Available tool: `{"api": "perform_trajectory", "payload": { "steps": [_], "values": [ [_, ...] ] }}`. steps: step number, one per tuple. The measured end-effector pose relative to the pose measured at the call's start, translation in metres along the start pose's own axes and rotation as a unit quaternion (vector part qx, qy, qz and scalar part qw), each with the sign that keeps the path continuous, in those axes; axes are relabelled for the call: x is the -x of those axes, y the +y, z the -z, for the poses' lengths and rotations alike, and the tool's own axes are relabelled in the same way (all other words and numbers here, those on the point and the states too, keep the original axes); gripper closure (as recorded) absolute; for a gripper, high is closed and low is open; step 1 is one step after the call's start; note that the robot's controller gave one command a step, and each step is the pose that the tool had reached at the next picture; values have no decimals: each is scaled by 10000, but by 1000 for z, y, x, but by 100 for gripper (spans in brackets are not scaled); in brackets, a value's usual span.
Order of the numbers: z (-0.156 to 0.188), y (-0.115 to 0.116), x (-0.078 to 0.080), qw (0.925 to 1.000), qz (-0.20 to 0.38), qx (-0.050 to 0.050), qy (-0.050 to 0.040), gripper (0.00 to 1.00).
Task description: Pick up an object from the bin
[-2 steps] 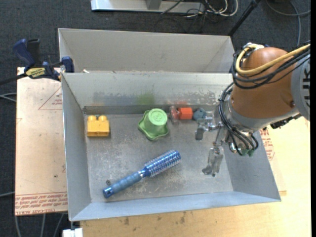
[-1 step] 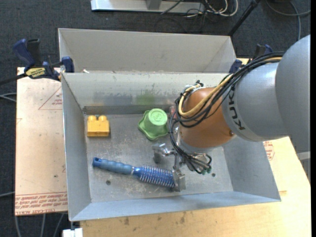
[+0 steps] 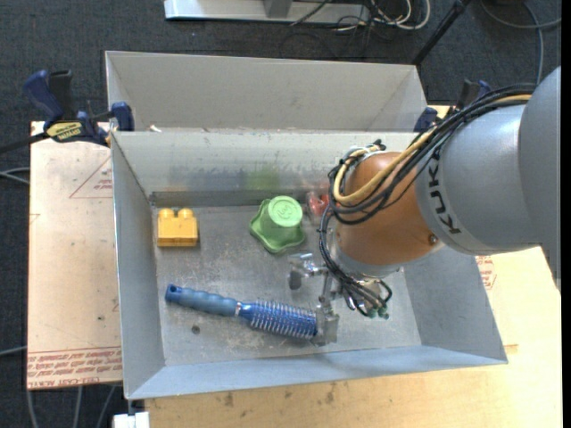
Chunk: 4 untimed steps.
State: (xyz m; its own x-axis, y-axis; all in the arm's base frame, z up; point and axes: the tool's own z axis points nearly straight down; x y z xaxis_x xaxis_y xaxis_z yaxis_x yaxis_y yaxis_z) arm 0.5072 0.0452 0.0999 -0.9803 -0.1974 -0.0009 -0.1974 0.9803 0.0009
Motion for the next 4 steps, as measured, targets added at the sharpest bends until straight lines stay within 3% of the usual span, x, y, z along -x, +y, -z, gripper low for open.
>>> {"api": "perform_trajectory", "payload": {
  "steps": [1, 2, 3, 4],
  "values": [
    [-1, 6, -15, 9996, 299, 1, 11, 0],
    [-30, 6, -11, 9998, -214, -1, -28, 0],
    [-30, 6, -10, 9998, -212, -2, -20, 0],
    [-30, 6, -11, 9998, -212, 0, 4, 100]
  ]
}}
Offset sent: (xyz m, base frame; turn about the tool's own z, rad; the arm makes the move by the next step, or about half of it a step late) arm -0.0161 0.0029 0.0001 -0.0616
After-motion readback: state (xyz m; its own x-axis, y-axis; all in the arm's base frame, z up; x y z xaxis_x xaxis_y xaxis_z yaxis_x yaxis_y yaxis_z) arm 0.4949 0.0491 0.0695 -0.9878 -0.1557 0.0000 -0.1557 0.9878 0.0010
